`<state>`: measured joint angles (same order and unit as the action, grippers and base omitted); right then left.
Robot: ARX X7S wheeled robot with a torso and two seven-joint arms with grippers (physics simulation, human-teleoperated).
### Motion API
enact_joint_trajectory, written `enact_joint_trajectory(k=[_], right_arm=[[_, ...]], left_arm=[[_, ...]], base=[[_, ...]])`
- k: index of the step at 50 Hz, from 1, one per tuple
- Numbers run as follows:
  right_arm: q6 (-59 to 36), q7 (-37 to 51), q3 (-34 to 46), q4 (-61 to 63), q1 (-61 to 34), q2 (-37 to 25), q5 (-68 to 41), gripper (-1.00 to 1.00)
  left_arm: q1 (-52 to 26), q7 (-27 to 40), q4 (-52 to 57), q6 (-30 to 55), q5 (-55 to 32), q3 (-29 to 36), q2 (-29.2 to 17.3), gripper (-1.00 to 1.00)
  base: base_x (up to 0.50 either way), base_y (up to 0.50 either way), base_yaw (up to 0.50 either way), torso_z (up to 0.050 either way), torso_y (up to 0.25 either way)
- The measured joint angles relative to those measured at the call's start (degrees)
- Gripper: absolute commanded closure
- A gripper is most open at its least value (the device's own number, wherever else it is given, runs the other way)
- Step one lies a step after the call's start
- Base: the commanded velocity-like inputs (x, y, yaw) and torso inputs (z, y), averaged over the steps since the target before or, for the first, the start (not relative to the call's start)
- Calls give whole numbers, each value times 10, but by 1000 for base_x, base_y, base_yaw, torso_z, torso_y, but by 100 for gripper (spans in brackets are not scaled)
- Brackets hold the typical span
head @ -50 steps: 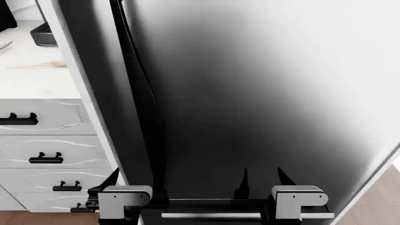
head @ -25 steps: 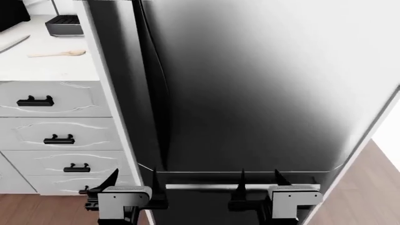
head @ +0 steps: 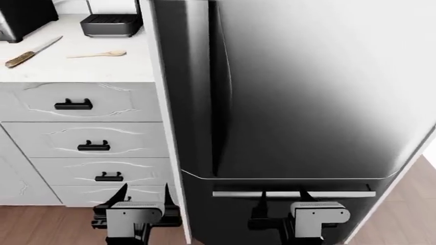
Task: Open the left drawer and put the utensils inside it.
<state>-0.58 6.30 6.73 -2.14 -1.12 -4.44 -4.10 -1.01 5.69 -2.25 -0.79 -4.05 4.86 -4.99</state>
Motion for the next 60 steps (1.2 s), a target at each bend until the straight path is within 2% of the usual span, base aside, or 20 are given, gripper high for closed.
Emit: enact_joint_trajectory(k=[60], right_arm=[[7, 35, 41, -27, -20, -28, -30, -100]], left_arm=[[-12, 34, -15, -2, -27, 32, -30, -100]], base=[[0, 500, 0, 0, 0]])
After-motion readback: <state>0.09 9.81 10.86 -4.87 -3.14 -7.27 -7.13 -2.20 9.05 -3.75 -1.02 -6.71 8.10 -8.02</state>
